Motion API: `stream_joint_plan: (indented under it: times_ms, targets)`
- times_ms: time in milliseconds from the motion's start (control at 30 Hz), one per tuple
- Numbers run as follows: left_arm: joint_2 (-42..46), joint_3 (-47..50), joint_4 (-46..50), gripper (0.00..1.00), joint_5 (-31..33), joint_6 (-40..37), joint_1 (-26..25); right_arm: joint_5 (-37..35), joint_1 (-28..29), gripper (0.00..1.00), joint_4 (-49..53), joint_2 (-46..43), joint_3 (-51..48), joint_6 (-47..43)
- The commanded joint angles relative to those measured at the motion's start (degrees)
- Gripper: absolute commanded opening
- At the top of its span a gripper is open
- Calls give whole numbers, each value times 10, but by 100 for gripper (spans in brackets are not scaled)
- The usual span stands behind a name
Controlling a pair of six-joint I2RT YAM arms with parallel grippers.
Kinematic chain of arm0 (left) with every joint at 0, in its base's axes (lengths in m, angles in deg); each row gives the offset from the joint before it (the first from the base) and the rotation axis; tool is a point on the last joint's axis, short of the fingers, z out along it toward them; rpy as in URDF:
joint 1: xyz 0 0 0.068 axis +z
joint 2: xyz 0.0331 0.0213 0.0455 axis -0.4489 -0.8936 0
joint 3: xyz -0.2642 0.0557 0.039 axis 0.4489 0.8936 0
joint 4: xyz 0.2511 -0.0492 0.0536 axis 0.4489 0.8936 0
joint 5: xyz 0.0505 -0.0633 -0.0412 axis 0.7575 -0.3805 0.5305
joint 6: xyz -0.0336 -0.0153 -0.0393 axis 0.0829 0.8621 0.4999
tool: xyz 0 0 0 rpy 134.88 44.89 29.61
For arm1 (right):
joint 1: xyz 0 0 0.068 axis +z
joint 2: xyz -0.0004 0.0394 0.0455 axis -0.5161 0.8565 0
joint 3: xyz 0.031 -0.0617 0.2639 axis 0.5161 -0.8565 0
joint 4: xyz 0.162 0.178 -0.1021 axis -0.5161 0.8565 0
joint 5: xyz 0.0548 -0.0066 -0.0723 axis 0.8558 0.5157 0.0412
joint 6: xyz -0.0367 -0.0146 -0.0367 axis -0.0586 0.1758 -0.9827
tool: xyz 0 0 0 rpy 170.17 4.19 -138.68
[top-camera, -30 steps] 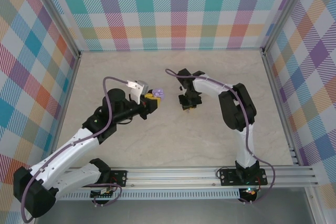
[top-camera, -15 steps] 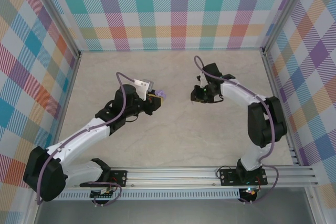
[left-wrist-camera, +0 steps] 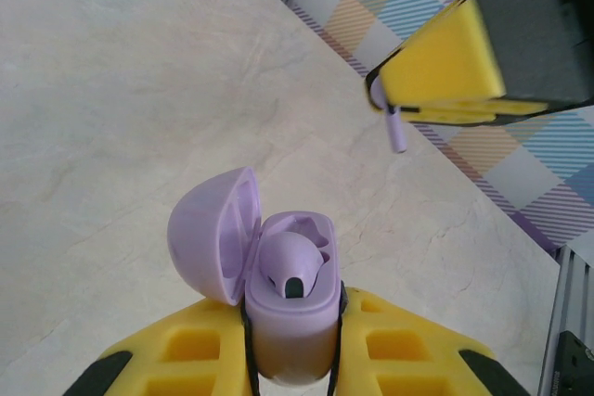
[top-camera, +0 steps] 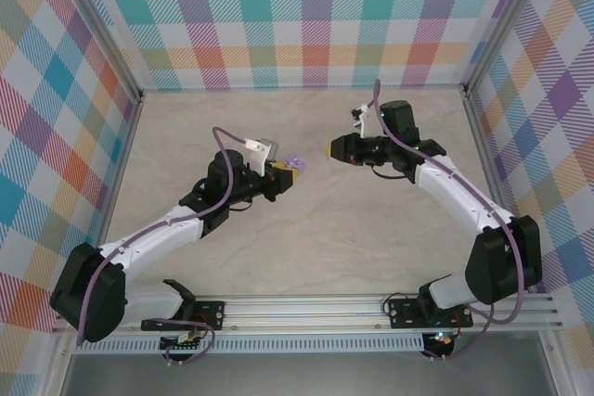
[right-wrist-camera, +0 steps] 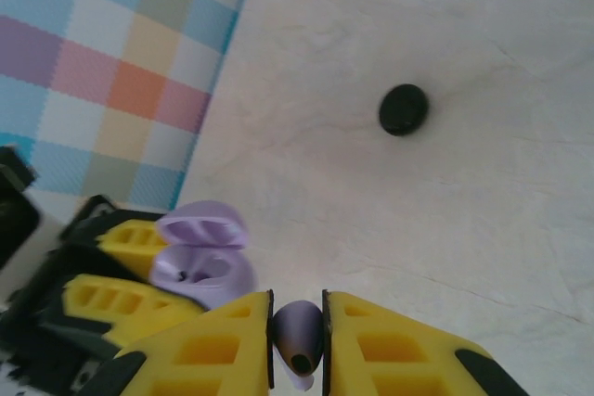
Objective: Insert the wireless bluetooth earbuds into the charging case
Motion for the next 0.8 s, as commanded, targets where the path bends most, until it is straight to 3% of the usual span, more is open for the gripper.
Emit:
stream_joint_plan:
  times_ms: [0,167,400,767]
  targets:
    - [-1,11,-72,9,-27,-25,7,73,-1,20,-63,-33,-8,16]
    - [-5,33,-145,9,-48,-32,7,98,1,21,-120,-72,-22,41]
    - [-10,49,-226,9,-77,-29,4,56,28,21,-135,-108,-27,30]
    - [-3,32,-232,10,-97,-31,-17,3,71,21,-128,-94,-11,13]
